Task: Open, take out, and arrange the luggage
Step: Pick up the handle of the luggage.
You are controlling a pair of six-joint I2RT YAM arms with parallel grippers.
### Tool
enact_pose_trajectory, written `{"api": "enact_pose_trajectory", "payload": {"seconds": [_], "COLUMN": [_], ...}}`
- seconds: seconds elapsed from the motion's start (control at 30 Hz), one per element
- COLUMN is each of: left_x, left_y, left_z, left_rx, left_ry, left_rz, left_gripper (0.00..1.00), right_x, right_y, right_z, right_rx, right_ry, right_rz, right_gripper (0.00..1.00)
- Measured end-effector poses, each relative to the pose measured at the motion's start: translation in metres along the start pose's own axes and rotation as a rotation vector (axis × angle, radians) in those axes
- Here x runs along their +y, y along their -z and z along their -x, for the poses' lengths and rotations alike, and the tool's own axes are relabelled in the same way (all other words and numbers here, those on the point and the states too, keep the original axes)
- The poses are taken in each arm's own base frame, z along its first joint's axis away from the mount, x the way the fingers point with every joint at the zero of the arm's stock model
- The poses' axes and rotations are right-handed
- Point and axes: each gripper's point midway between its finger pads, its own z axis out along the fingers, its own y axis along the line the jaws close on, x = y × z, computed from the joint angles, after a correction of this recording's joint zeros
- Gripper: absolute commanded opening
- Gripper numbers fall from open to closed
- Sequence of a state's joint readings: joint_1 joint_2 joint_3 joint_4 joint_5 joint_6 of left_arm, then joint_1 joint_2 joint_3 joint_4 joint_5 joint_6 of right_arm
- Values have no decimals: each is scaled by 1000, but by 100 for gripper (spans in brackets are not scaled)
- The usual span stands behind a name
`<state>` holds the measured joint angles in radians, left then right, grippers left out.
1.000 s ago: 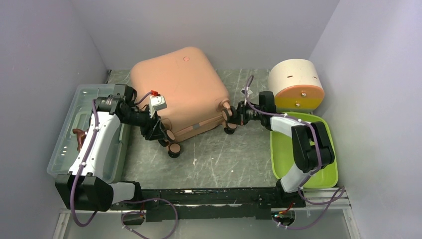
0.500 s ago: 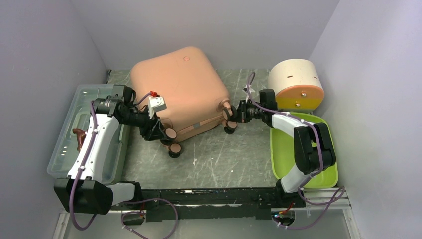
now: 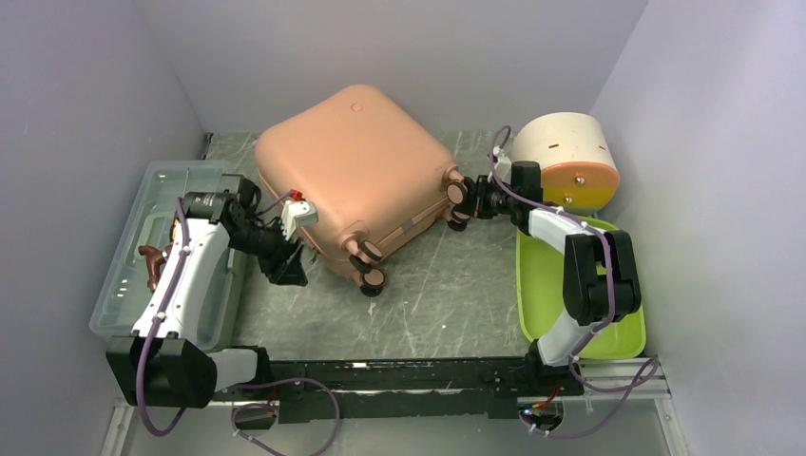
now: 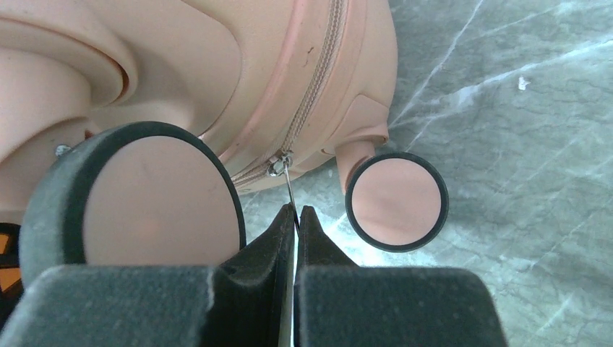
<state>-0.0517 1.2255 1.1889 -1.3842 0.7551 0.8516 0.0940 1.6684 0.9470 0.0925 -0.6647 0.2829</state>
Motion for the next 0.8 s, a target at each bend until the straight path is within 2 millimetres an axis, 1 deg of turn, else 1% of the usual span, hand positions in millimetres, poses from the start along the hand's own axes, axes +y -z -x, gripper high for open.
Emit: {"api": "enact_pose_trajectory", "payload": {"seconds": [0.07, 0.13, 0.17, 0.27, 0.33, 0.37, 0.4, 0.47, 0.53, 0.6, 0.7, 0.8], "left_x": [-1, -3, -4, -11, -18, -22, -28, -40, -49, -50, -45, -50], "left_y": [3, 12, 18, 40, 45, 44, 40, 22, 2, -22, -59, -90], "left_z": [5, 18, 30, 73, 95, 106, 115, 129, 136, 141, 136, 124], "left_rx": [-10, -41, -70, -180, -224, -234, -234, -209, -164, -104, 8, 117], "left_ry": [-4, -25, -46, -125, -174, -201, -227, -274, -285, -285, -270, -275], "left_rz": [2, 12, 20, 36, 24, 10, -13, -77, -143, -196, -238, -279], "left_gripper": [62, 67, 70, 75, 77, 78, 80, 81, 81, 80, 77, 72], "right_x": [-2, -3, -3, -3, -3, -3, -4, -3, -3, -3, -3, -4], "right_y": [0, -1, -1, -1, -2, -2, -2, -3, -3, -2, -2, -2], "right_z": [1, 1, 1, 1, 1, 1, 0, 1, 1, 1, 1, 1], "right_rx": [-4, -5, -5, -4, -1, 1, 2, 2, 2, 4, 5, 5], "right_ry": [2, 3, 2, 3, 1, 1, 1, 4, 10, 16, 26, 35], "right_rz": [-13, -15, -16, -15, -12, -11, -10, -9, -8, -6, -5, -4], "right_gripper": [0, 0, 0, 0, 0, 0, 0, 0, 0, 0, 0, 0]}}
